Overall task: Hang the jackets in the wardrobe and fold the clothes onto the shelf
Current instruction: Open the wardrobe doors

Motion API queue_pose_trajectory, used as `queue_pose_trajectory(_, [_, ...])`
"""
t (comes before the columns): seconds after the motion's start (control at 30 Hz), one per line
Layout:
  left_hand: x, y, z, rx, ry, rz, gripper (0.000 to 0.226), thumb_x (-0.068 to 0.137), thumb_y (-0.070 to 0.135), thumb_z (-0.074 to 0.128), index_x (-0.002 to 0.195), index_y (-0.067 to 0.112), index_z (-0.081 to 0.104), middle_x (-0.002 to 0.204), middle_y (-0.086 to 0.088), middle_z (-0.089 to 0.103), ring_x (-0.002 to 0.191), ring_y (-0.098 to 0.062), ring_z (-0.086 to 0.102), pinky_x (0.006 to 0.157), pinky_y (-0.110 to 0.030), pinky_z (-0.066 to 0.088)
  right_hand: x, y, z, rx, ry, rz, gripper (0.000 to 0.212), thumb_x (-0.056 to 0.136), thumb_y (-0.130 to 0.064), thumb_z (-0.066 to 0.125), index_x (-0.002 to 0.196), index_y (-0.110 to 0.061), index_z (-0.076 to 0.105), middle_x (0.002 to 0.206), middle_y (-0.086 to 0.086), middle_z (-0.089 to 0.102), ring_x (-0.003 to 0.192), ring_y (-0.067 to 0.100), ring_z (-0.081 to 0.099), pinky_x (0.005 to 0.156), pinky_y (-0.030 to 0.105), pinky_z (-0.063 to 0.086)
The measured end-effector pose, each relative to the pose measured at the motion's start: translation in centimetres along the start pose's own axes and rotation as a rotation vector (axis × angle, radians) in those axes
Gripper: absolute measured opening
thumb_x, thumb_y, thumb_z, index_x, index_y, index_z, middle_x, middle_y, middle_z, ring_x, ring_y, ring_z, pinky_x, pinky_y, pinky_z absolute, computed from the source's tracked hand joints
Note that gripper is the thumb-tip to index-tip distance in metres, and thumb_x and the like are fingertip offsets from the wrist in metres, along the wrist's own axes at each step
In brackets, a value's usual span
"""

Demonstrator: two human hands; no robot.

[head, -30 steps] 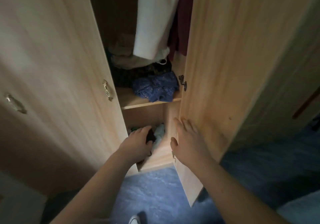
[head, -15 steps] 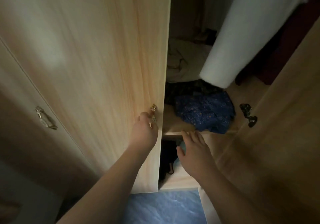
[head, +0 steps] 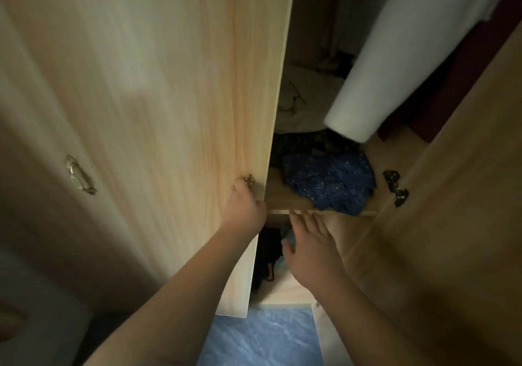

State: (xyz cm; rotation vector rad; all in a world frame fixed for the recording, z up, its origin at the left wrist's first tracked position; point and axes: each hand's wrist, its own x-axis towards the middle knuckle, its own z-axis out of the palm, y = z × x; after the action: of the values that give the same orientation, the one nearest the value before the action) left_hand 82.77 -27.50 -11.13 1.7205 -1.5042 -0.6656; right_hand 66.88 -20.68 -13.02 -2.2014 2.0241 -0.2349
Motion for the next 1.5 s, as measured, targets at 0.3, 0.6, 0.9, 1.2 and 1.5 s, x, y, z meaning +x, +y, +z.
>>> queue_pose_trajectory(0.3, [-16.2, -4.1, -5.4, 0.082, 0.103, -0.065, 0.045, 0.089, 0.023, 0.066, 0.123, 0.011, 0.039, 0.117, -0.005, 0.051, 0.096, -0.025, 0.059, 0.072, -0.032, 0.045, -12.4, -2.4, -0.4, 0.078, -0.02, -0.152, 0.065, 0.099, -0.049, 0.039, 0.157, -0.028, 0.016, 0.164, 0.001, 0.017, 0.151, 0.025, 0.01, 0.121, 0.044, 0.022])
queue_pose_trajectory(0.6, [-26.5, -9.8, -19.0, 0.023, 0.249, -0.262, 0.03, 0.084, 0.017, 0.056, 0.107, 0.021, 0.037, 0.094, 0.002, 0.056, 0.084, -0.026, 0.062, 0.071, -0.04, 0.053, -22.5, -8.7, 0.0, 0.083, -0.063, -0.295, 0.068, 0.1, -0.049, 0.037, 0.158, -0.028, 0.01, 0.165, -0.002, 0.01, 0.152, 0.021, 0.007, 0.121, 0.037, 0.018])
queue_pose_trajectory(0.9, [-35.9, -15.1, -26.3, 0.169, 0.162, -0.234, 0.065, 0.087, 0.02, 0.049, 0.15, 0.018, 0.033, 0.153, -0.005, 0.041, 0.139, -0.026, 0.043, 0.11, -0.037, 0.038, -30.7, -15.4, 1.0, 0.055, -0.003, -0.29, 0.067, 0.099, -0.048, 0.04, 0.158, -0.026, 0.014, 0.165, 0.001, 0.015, 0.151, 0.024, 0.01, 0.122, 0.038, 0.016])
queue_pose_trajectory(1.2, [-42.8, -16.7, -21.1, 0.555, -0.222, 0.173, 0.071, 0.092, 0.042, 0.036, 0.157, 0.02, 0.018, 0.164, -0.005, 0.024, 0.151, -0.029, 0.019, 0.121, -0.047, 0.024, -40.2, -16.8, 3.0, 0.066, 0.009, -0.064, 0.066, 0.098, -0.046, 0.042, 0.157, -0.026, 0.018, 0.163, 0.002, 0.02, 0.15, 0.025, 0.015, 0.121, 0.04, 0.02])
queue_pose_trajectory(1.5, [-50.6, -7.9, -7.4, 0.481, -0.674, 0.542, 0.064, 0.102, 0.046, 0.036, 0.158, 0.024, 0.014, 0.166, -0.002, 0.016, 0.152, -0.025, 0.013, 0.122, -0.044, 0.021, -54.5, -3.6, 1.5, 0.01, 0.056, 0.459, 0.066, 0.097, -0.045, 0.045, 0.155, -0.024, 0.021, 0.162, 0.004, 0.022, 0.148, 0.028, 0.017, 0.118, 0.042, 0.026])
